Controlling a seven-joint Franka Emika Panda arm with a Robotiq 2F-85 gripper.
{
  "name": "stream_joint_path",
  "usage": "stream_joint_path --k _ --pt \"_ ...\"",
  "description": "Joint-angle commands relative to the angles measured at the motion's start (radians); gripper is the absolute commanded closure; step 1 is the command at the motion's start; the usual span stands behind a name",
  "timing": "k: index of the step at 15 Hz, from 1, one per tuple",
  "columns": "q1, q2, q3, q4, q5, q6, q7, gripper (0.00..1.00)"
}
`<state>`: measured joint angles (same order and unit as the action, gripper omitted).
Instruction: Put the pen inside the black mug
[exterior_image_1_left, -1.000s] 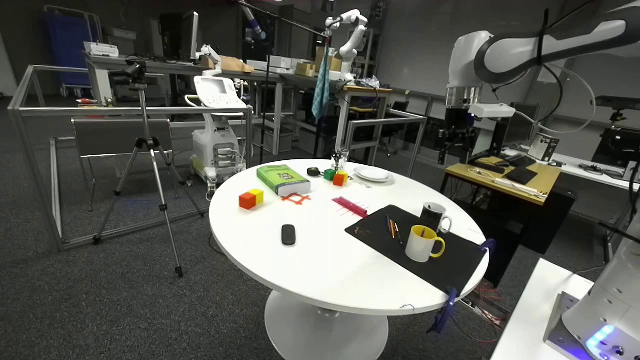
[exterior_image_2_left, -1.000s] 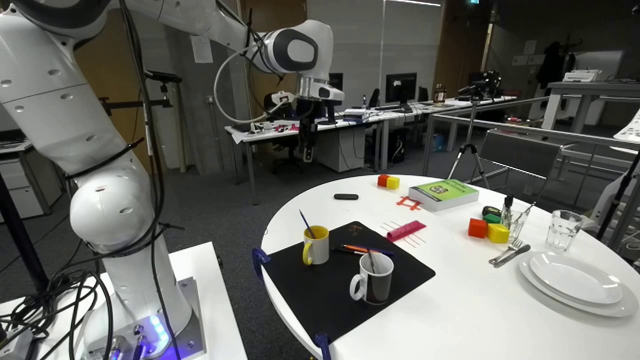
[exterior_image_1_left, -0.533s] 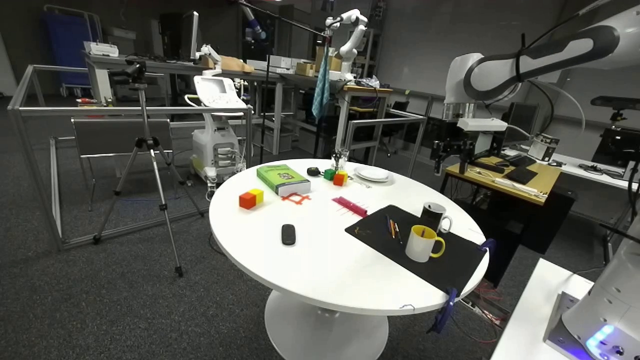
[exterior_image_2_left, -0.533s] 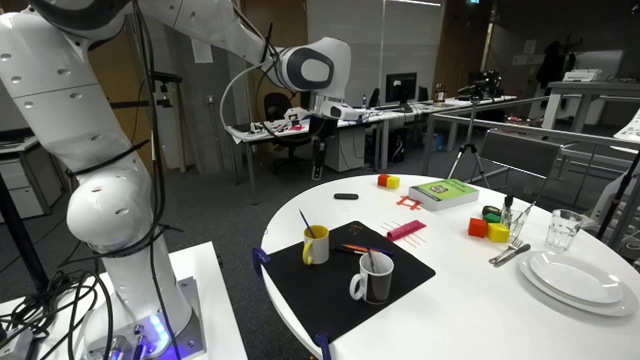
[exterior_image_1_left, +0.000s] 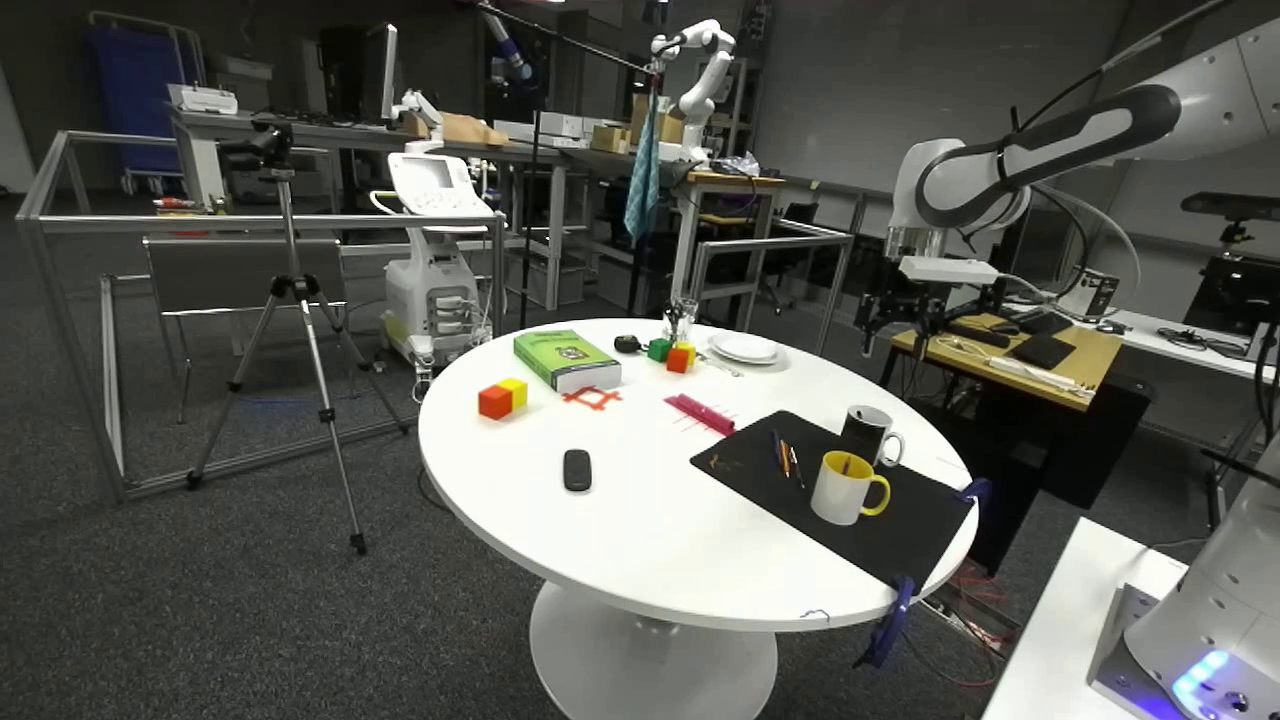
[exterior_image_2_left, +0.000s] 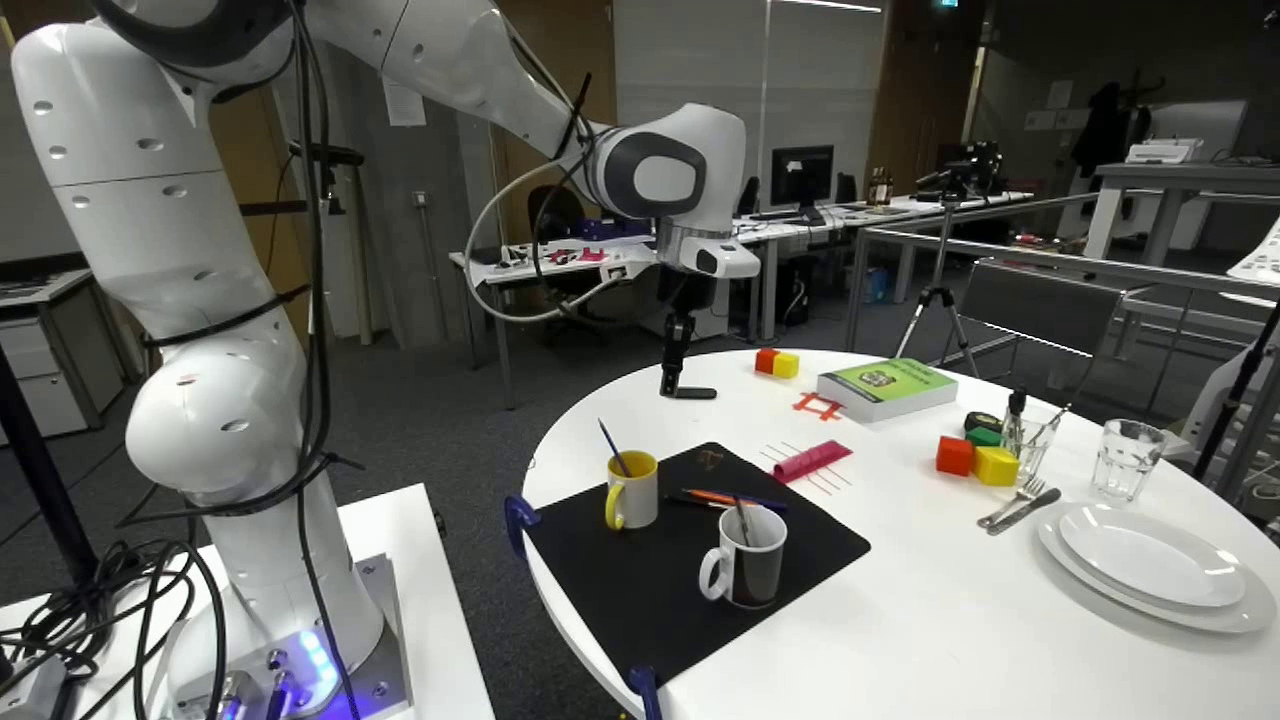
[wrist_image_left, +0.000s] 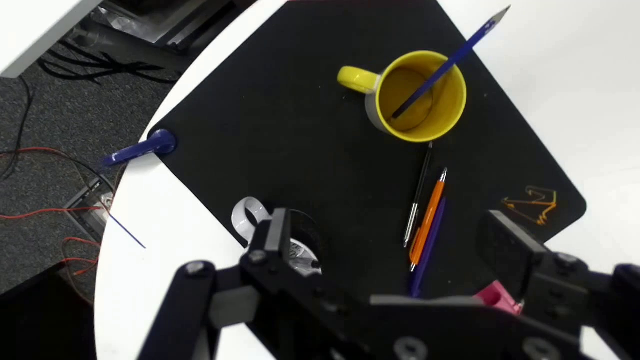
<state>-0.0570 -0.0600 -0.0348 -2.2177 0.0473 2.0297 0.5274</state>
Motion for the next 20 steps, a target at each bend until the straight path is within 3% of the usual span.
stream_joint_path --k 1,7,12,20 --pt "-0.005 0.02 -0.009 -0.004 0.029 0.081 0.04 0.0" --pt "0.003 0.024 -0.006 -0.001 -0.005 0.055 0.025 0.0" --pt "0.023 0.046 0.016 -0.041 -0.061 0.133 0.059 0.0" --pt "0.028 0.148 0.0 -0.087 -0.027 0.35 0.073 0.0"
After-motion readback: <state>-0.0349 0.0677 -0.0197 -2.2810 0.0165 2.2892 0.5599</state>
